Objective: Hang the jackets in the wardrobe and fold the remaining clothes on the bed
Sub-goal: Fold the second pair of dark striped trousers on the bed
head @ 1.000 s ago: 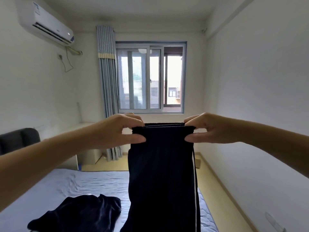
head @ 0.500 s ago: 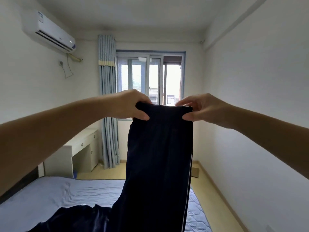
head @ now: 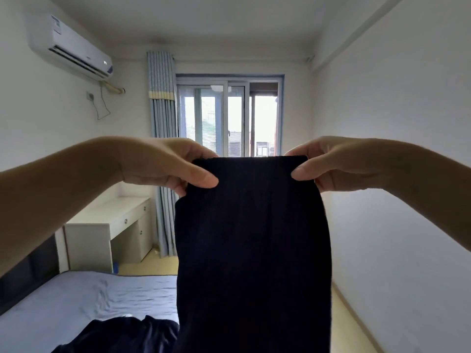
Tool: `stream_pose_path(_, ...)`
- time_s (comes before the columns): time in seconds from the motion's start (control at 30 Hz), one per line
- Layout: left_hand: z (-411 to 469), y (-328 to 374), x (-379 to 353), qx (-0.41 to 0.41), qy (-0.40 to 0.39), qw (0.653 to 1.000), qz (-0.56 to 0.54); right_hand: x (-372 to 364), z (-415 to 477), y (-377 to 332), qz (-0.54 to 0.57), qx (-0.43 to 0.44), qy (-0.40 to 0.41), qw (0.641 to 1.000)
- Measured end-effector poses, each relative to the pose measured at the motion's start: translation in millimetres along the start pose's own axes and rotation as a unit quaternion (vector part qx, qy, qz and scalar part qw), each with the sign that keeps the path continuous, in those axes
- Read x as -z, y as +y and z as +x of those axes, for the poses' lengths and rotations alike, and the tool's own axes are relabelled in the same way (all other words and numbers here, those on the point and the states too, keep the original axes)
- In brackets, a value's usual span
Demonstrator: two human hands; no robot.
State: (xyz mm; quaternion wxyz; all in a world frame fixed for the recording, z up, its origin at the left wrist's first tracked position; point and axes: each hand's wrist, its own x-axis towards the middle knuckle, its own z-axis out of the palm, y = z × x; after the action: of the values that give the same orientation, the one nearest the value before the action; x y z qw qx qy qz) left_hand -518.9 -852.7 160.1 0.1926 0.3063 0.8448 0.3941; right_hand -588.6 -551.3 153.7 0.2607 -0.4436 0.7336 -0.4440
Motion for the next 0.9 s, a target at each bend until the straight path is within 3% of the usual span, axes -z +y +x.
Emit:
stream_pose_path(0.1,33,-29,12,0.082,0.031,0.996,0.032,19,30,28,0.001,-0.097,0.017,0.995)
stream_pose_path(0.2,94,-75,12,0.213,0.12,0.948,0.204,18,80,80,-0.119,-0.178,0.137,0.967)
stream_pose_path(0.3,139,-105,22,0.234,0.229,0.87,0.369,24,122,115,-0.344,-0.13,0.284,0.885)
stream_pose_path(0.37,152,-107,39,0.213,0.297,0.828,0.425,42,135,117,-0.381,-0.069,0.364,0.847)
stream_pose_path(0.47,163,-93,56,0.174,0.364,0.792,0.458,65,140,107,-0.374,-0.021,0.434,0.819)
stream_pose_path(0.67,169,-81,65,0.14,0.423,0.76,0.474,77,137,98,-0.386,0.024,0.467,0.795)
stream_pose_path(0.9,163,-101,43,0.13,0.391,0.771,0.485,60,129,122,-0.37,0.008,0.437,0.82)
